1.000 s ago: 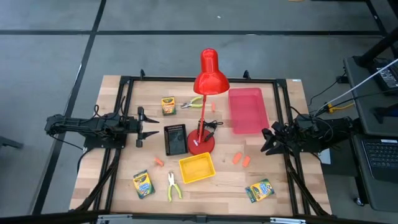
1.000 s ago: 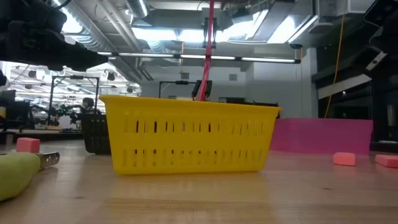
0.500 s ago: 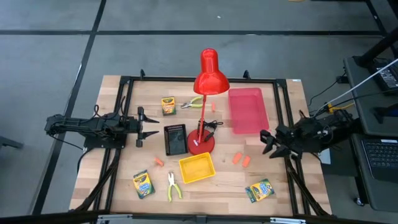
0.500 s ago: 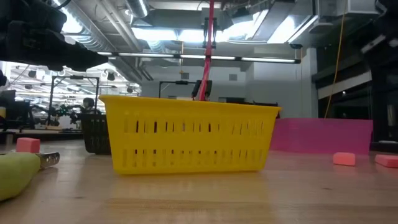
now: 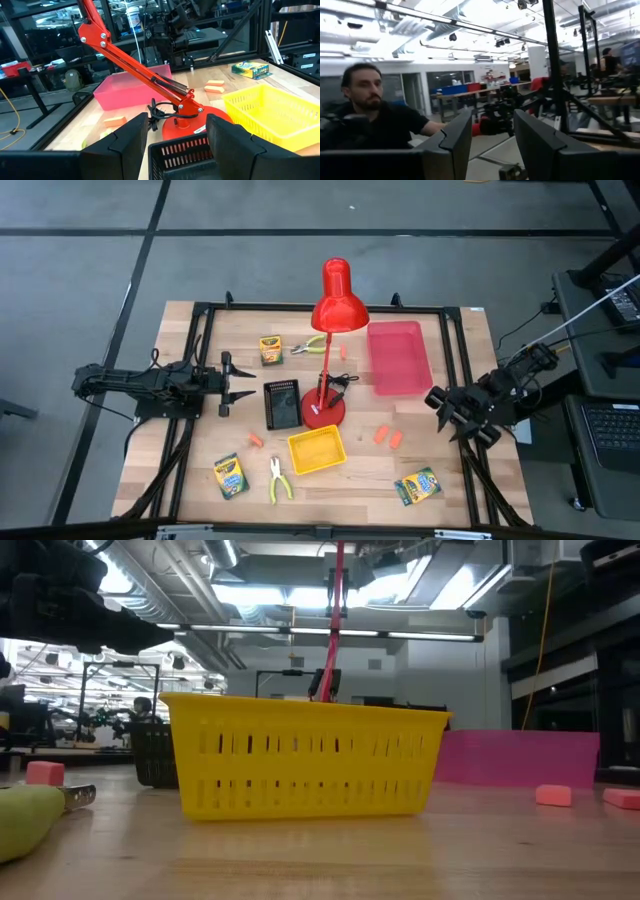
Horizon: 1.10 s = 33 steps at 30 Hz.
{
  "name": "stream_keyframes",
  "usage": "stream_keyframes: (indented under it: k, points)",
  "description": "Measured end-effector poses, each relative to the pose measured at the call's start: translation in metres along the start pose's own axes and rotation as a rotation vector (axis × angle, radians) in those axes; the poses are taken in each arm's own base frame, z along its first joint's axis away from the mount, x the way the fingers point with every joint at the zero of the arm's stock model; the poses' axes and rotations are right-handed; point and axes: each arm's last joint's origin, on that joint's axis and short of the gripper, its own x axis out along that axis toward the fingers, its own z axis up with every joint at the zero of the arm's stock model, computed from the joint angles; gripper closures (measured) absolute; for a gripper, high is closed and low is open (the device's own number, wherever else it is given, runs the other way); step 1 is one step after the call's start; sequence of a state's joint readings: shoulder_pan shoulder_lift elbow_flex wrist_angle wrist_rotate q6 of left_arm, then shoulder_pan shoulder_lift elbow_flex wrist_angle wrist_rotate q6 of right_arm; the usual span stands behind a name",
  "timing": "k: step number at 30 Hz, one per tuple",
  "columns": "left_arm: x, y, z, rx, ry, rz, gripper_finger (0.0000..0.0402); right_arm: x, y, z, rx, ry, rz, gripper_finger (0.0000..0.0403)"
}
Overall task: Pick & Place School Supplies
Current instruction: Put the crayon box into the pink bin
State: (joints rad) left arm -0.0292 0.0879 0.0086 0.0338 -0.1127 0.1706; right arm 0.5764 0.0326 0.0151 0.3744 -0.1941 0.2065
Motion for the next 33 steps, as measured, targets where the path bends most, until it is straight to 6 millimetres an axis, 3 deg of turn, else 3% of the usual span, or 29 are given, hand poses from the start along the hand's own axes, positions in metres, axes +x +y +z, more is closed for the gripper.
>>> stream_keyframes:
  k: [4, 6, 11, 16, 18, 21, 25, 29, 33]
  points:
    - [0.000, 0.003, 0.004, 0.156, -0.024, 0.088, 0.0203, 0.001, -0.002, -0.002, -0.027, 0.008, -0.061, 0.0253]
    - [0.000, 0.004, 0.008, 0.145, -0.063, 0.095, 0.0203, 0.002, -0.004, -0.002, -0.094, 0.006, -0.121, 0.0253]
    - [-0.003, 0.007, 0.024, -0.219, -0.253, 0.089, 0.0203, 0.001, -0.004, 0.008, -0.195, -0.100, -0.188, 0.0253]
    - [-0.009, 0.010, 0.040, -0.534, -0.445, 0.038, 0.0203, 0.000, -0.001, 0.020, -0.240, -0.207, -0.141, 0.0253]
    - [-0.010, 0.012, 0.042, -0.570, -0.473, 0.074, 0.0203, 0.001, -0.001, 0.020, -0.238, -0.171, -0.143, 0.0253]
    - [-0.009, 0.011, 0.041, -0.487, -0.453, 0.073, 0.0203, 0.006, -0.004, 0.023, -0.197, -0.052, -0.237, 0.0253]
    - [-0.011, 0.011, 0.045, -0.416, -0.490, 0.086, 0.0203, 0.015, -0.005, 0.041, -0.185, 0.064, -0.356, 0.0253]
    - [-0.015, 0.011, 0.053, -0.366, -0.586, 0.024, 0.0203, 0.028, -0.006, 0.059, -0.198, 0.139, -0.443, 0.0253]
    - [-0.014, 0.009, 0.051, -0.379, -0.561, -0.033, 0.0203, 0.043, -0.011, 0.061, -0.173, 0.335, -0.559, 0.0252]
